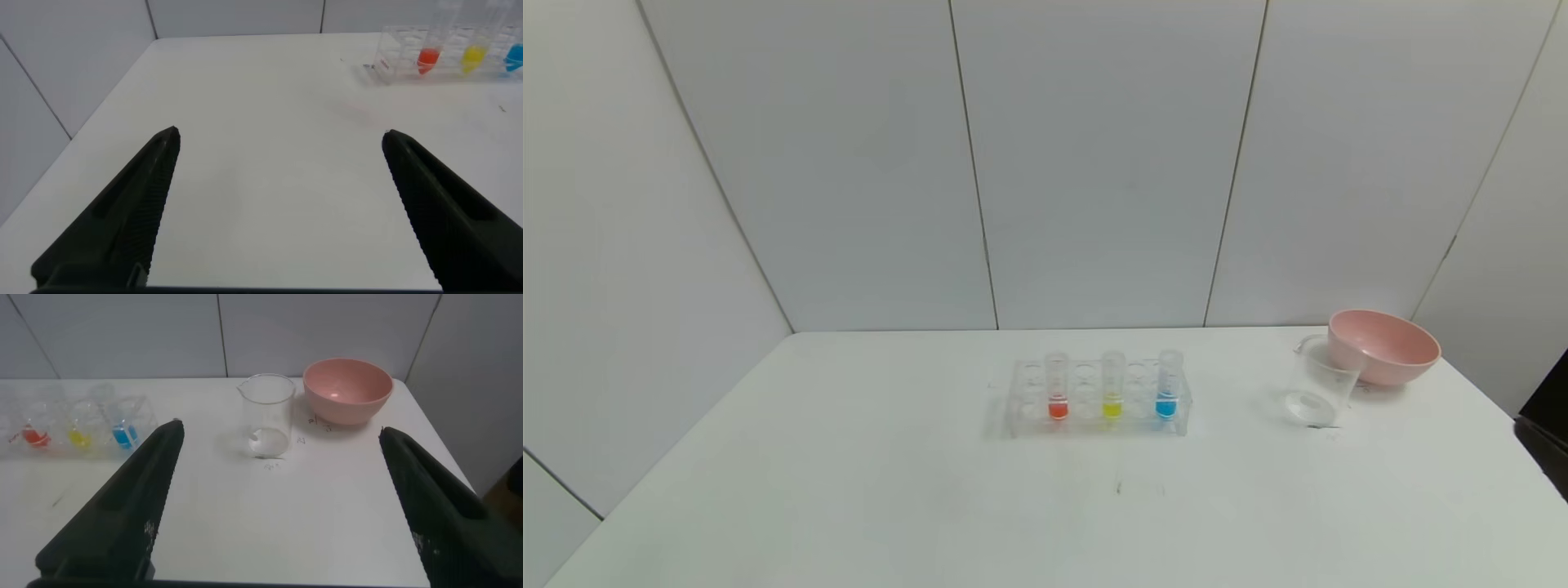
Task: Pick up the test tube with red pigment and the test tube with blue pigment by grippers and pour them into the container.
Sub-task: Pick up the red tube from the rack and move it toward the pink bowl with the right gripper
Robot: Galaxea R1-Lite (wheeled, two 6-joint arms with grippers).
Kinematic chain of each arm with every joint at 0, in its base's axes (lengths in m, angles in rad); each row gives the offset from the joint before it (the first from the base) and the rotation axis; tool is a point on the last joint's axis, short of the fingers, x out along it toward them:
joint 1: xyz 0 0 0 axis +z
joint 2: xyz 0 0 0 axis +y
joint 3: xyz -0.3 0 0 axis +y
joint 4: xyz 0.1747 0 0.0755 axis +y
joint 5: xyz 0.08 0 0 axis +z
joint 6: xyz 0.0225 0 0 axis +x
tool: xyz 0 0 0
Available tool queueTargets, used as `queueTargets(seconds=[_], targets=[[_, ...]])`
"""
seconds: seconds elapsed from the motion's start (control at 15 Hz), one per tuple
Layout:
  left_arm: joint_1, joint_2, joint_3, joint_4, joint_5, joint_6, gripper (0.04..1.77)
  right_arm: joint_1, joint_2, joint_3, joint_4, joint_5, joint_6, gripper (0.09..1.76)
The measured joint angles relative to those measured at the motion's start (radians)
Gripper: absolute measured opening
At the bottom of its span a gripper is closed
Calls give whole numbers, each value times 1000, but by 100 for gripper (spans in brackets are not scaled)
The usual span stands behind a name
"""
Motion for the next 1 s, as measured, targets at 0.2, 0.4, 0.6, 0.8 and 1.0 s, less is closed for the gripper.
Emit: queueTargets(seconds=[0.2,0.4,0.6,0.8,1.0], targets=[[0,0,0,0,0,0,176,66,276,12,-274,-53,-1,171],[0,0,0,0,0,0,176,213,553,20,-561,-175,2,171],[0,0,0,0,0,0,176,413,790,13,-774,-320,5,171],[0,0,0,0,0,0,176,606,934,-38,-827,-450,7,171],[0,0,0,0,0,0,176,766,1028,-145,-816,-554,7,171]])
